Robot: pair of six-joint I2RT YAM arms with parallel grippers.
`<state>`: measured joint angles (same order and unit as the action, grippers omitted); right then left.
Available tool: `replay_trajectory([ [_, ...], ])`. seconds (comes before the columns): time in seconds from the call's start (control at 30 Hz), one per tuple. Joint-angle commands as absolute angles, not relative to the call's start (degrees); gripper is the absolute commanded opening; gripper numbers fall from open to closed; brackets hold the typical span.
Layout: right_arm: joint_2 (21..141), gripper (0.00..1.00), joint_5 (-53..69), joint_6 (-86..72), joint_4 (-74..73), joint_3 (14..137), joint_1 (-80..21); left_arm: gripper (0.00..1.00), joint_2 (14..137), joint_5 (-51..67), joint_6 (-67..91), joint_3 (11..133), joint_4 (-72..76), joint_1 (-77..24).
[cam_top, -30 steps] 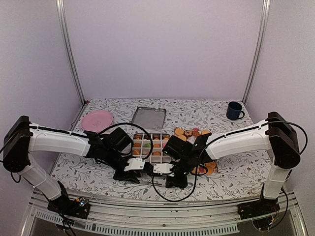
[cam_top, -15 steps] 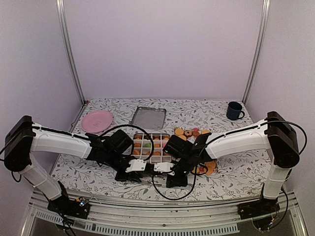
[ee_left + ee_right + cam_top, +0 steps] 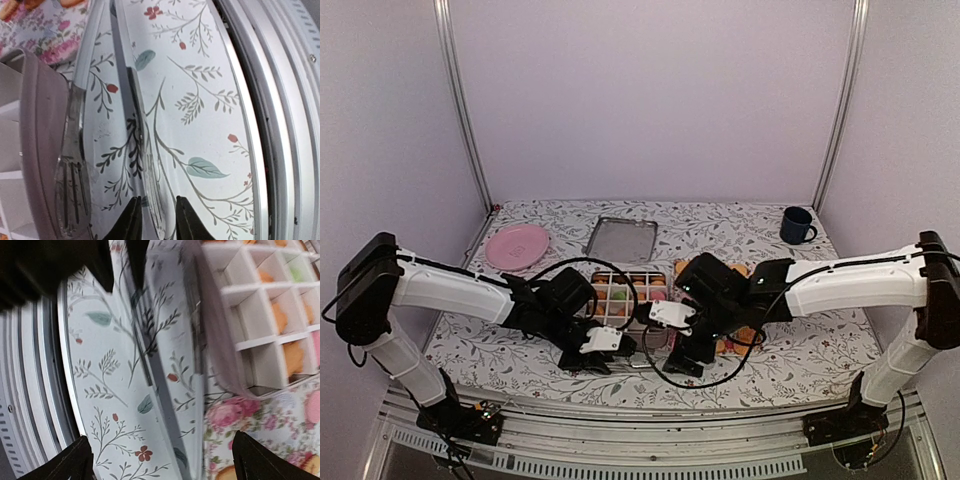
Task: Pack the cookies
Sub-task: Pass from the right arm to the left, then pass from the left arm to the right
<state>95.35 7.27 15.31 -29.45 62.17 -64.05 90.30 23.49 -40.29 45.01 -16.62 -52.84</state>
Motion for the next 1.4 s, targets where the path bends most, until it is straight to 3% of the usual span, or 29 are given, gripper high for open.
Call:
replay_trajectory([
  [0.0,83.3,0.99,-4.4,9.4,-19.7,62.0,-63.4,0.24,93.6,21.4,-39.6,45.2,-19.8,-53.5],
  [0.2,70.8,0.99,-5.4,-1.5,-12.7,57.1,-59.6,0.20,94.5,20.9,-39.6,46.0,-21.0,-53.8],
  [0.4,62.1,0.99,-4.7,-9.6,-6.8,50.0,-56.3,0.00,93.7,21.4,-38.3,47.6,-22.3,-54.0],
  [0.73,56.3,0.99,-1.4,-14.9,-4.5,48.4,-51.9,0.00,89.4,28.2,-33.3,55.9,-29.9,-53.8],
  [0.97,52.8,0.99,-1.2,-15.1,-2.3,51.1,-51.3,0.00,87.6,44.1,-23.7,67.9,-33.9,-46.6],
  [1.13,50.8,0.99,-1.6,-15.7,0.3,51.4,-50.9,0.00,86.4,60.3,-10.9,70.6,-27.4,-38.2],
  [1.37,49.9,0.99,2.2,-19.2,5.5,49.4,-48.7,0.00,83.6,65.8,-3.3,68.5,-18.4,-33.4],
])
